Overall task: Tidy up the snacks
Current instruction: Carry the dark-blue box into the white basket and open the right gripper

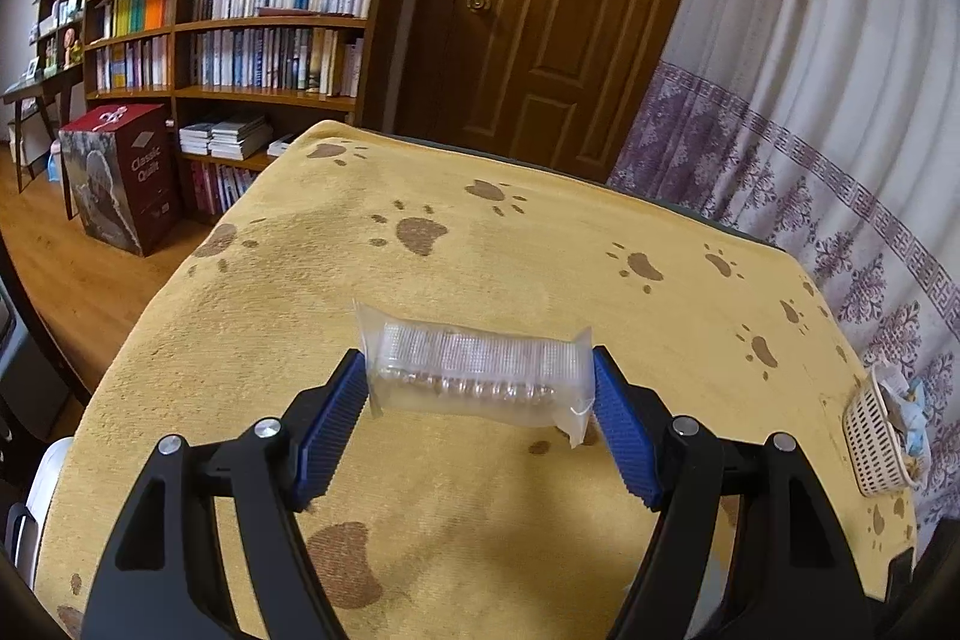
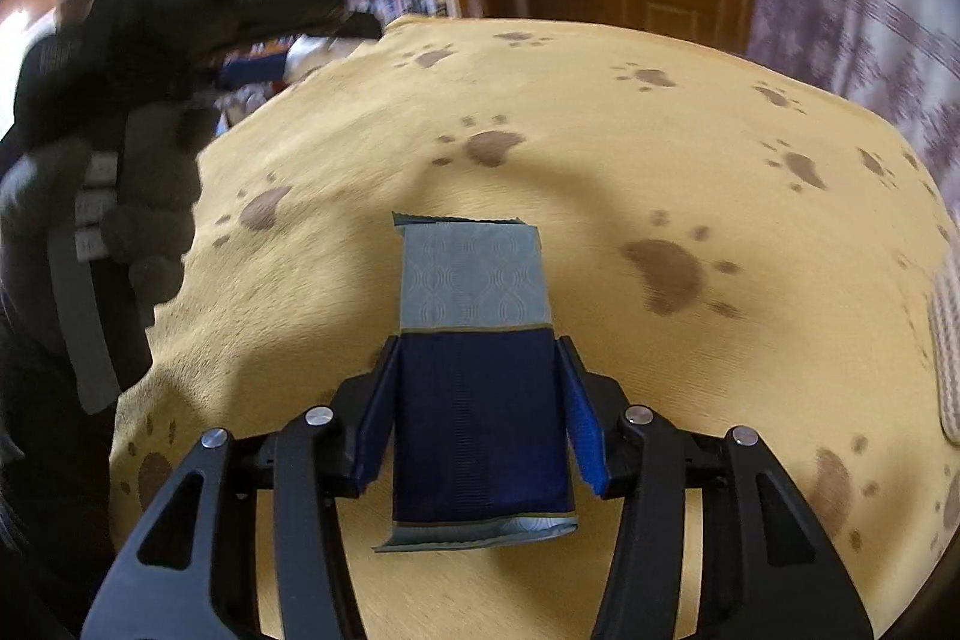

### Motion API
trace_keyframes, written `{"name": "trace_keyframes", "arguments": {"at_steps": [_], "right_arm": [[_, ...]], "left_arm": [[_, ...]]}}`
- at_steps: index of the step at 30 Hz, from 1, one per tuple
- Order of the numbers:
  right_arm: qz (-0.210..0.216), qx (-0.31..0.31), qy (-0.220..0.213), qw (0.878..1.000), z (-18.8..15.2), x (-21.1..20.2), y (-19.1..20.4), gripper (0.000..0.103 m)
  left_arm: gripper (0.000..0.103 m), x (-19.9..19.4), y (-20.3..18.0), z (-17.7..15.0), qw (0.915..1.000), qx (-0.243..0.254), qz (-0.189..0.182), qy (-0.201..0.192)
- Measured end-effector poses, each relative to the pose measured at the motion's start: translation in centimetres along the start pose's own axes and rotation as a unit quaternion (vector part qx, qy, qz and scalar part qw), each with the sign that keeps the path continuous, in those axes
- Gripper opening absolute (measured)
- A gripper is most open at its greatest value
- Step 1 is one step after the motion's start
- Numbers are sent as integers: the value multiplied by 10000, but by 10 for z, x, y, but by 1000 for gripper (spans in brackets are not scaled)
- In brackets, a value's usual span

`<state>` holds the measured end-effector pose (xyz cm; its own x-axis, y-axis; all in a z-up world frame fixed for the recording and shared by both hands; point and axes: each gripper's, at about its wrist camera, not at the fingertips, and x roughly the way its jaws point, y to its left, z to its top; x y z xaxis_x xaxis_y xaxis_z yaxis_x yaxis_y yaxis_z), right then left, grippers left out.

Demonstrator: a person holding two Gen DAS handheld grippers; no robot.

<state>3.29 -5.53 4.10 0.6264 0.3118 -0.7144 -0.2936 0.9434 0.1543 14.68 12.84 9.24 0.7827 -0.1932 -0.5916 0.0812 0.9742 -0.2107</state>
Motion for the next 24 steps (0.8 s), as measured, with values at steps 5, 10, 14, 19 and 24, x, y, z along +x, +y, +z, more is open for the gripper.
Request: {"name": "trace_keyframes", "arguments": {"at_steps": [5,10,14,19,24], "right_arm": [[-160,525,-249,9982,-2,-30,-36,51],[-426,956,-543,9930,-5,-64,-72,51],[-586,1275,-744,9873,-7,-86,-100,51],[-844,1567,-1047,9784,-9,-115,-129,51],[-1265,1793,-1331,9665,-11,-146,-161,51]], "left_arm": [[74,2,-20,-6,9997,238,-101,37],[74,4,-41,-12,9985,503,-187,46],[74,5,-53,-17,9975,656,-242,68],[74,10,-64,-23,9963,806,-253,129],[74,11,-73,-28,9951,930,-302,163]]}}
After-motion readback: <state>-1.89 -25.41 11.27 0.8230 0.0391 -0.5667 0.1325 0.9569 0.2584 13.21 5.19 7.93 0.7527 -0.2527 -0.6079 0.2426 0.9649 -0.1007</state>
